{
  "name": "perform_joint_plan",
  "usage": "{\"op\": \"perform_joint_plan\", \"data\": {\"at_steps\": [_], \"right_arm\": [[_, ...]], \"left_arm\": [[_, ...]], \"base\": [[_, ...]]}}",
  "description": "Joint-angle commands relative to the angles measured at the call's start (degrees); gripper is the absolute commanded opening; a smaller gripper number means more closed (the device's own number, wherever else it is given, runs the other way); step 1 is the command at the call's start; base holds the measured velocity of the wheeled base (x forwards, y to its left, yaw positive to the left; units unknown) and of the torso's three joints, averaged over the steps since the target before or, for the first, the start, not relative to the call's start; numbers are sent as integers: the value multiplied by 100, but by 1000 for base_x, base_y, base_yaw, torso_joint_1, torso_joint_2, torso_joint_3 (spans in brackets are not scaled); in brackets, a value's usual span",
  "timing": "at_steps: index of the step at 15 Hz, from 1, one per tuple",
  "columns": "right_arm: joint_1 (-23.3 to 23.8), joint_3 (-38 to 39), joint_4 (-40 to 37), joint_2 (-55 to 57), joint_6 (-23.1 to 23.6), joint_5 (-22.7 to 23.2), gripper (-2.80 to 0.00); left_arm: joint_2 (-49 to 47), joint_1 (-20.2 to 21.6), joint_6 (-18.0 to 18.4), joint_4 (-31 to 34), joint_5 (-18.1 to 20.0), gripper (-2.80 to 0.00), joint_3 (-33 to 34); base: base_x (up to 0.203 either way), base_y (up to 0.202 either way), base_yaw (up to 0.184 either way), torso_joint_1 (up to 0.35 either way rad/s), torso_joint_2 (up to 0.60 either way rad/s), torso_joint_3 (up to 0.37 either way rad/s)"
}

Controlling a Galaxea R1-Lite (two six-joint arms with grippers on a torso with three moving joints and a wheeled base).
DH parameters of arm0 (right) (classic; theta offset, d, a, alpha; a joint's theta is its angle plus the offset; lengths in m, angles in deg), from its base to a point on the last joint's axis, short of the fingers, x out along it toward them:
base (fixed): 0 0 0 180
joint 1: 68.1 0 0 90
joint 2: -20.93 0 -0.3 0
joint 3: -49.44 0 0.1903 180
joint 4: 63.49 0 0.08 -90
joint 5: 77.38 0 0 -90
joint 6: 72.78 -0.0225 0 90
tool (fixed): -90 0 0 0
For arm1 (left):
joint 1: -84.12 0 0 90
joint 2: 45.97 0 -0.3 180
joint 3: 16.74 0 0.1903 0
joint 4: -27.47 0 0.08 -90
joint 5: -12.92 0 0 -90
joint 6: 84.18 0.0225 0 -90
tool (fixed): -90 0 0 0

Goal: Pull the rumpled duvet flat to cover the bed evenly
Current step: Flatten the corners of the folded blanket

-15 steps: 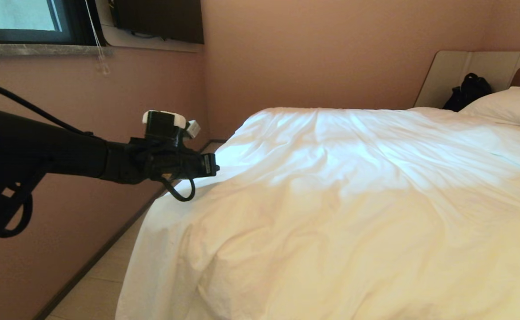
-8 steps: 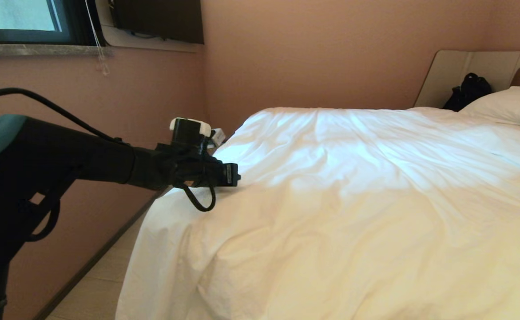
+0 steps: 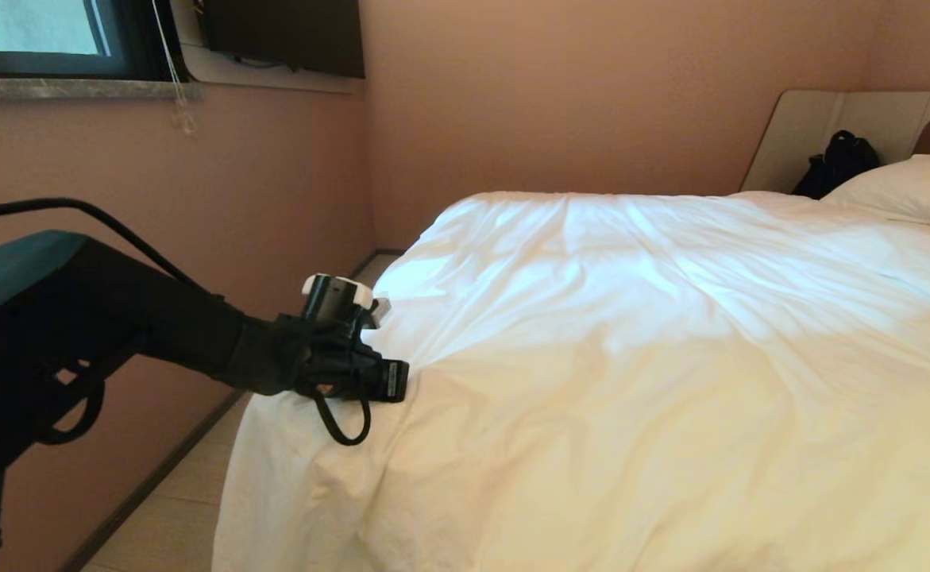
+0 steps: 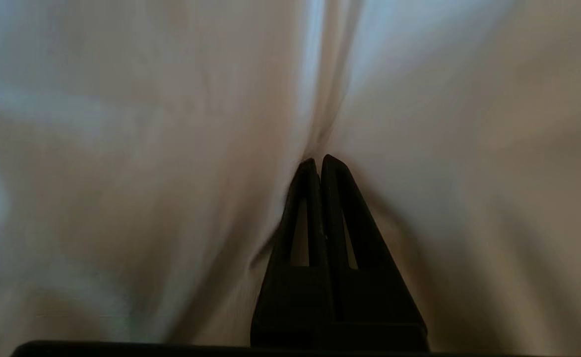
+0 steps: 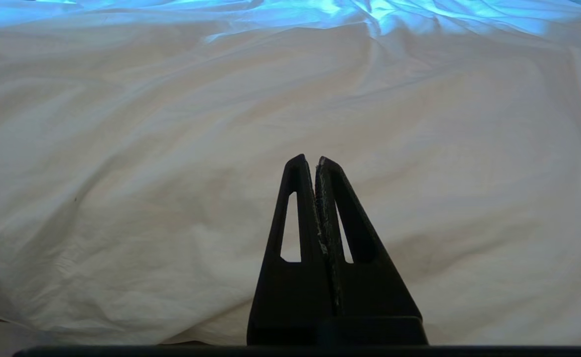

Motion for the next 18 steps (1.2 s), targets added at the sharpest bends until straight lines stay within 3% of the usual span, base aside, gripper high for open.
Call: {"op": "perform_joint_plan", "data": {"at_steps": [1,5,12,18], "right_arm": [[-4,0,-2,6,0,0,-280],[-4,0,-2,6,0,0,-280],[-4,0,-2,6,0,0,-280],[-4,0,4,6,0,0,-280]], "left_arm": [[328,3,-5,-78,-3,-280,440],[1133,68,19,-442,-19,-280,1693],[2267,560,156,-1367,-8,-280,3741],[3885,590,92,-1623,-11,-280,5016]], "base": [[0,0,0,0,0,0],[0,0,0,0,0,0],[0,0,0,0,0,0],[0,0,0,0,0,0]]}}
